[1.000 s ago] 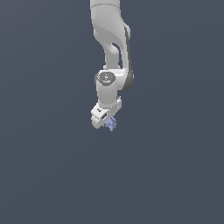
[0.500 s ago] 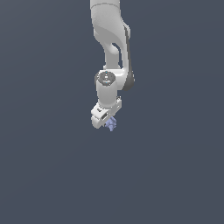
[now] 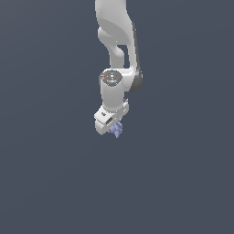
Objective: Pick up the object and move it to a goal position.
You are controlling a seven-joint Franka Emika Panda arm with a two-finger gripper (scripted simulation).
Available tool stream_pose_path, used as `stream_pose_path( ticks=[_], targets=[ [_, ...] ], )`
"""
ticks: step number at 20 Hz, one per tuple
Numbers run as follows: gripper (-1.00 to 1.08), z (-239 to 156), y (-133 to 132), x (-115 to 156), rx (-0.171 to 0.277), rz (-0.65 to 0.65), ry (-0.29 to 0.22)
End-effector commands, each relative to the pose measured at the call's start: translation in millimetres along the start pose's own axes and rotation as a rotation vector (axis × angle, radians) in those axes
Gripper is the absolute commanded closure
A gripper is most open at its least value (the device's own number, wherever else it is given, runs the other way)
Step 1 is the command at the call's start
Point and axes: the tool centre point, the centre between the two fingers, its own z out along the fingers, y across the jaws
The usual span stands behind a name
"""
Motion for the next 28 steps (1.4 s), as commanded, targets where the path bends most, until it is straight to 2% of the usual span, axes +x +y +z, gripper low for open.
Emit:
stream_pose_path(
  ticks=[1, 17, 28],
  targets=[
    [1.08, -14.1, 5.3, 7.5, 0.0, 0.0, 0.001],
    [1.08, -129.9, 53.1, 71.4, 0.001, -0.001, 0.001],
    [1.08, -167.4, 71.4, 94.2, 0.0, 0.0, 0.0]
  ],
)
